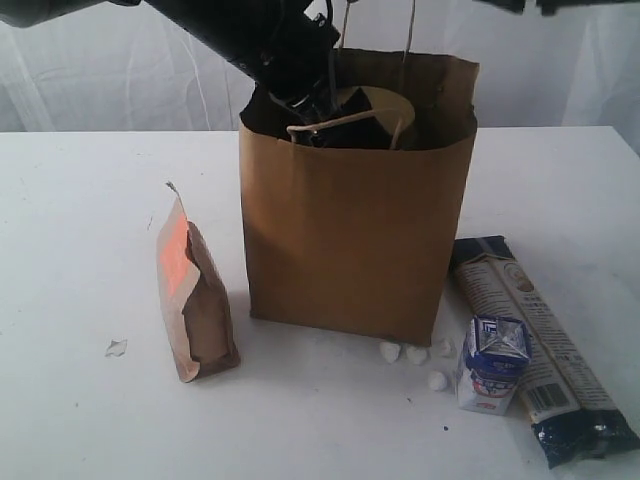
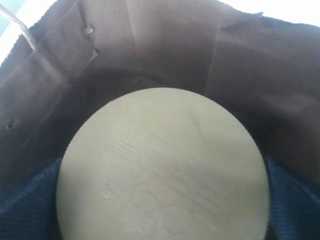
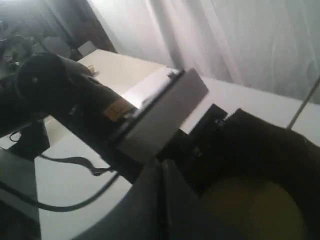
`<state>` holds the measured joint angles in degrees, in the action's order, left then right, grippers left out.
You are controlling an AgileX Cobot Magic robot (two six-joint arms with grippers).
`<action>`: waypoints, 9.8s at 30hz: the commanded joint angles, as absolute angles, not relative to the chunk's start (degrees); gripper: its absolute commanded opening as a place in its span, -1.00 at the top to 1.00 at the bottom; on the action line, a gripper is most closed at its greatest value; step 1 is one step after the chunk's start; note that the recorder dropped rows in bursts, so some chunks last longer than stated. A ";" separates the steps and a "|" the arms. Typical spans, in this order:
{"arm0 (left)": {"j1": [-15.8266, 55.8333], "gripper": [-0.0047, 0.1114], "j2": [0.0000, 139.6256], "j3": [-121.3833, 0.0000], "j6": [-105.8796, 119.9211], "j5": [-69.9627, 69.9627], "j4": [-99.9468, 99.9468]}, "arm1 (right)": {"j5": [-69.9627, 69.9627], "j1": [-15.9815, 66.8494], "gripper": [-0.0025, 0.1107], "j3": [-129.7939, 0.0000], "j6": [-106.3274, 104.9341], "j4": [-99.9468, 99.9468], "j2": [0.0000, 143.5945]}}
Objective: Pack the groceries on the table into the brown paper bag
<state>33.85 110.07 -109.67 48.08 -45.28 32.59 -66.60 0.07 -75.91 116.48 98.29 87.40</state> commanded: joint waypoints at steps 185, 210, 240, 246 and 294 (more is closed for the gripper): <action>28.58 -0.89 64.41 -37.07 -51.76 13.10 -46.07 | 12.20 -8.53 0.96 -12.62 -29.31 -25.32 24.94; 36.68 -0.89 80.67 -46.80 -55.63 1.95 -28.52 | 12.59 -8.53 0.96 -12.62 -29.31 -26.07 24.94; 36.68 0.55 79.62 -52.06 -53.74 -16.37 -29.67 | 12.29 -8.53 0.96 -12.62 -29.31 -26.07 24.94; 36.68 0.92 77.80 -55.61 -43.41 -24.09 -30.49 | 12.40 -8.53 0.96 -12.62 -29.31 -26.07 24.94; 43.60 0.92 80.97 -83.10 -21.64 32.13 -16.34 | 10.20 -8.53 0.96 -12.62 -29.31 -26.32 24.94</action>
<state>41.92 79.26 -82.44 -15.81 20.75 -3.31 11.11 -8.59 -12.89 -29.01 -26.06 24.82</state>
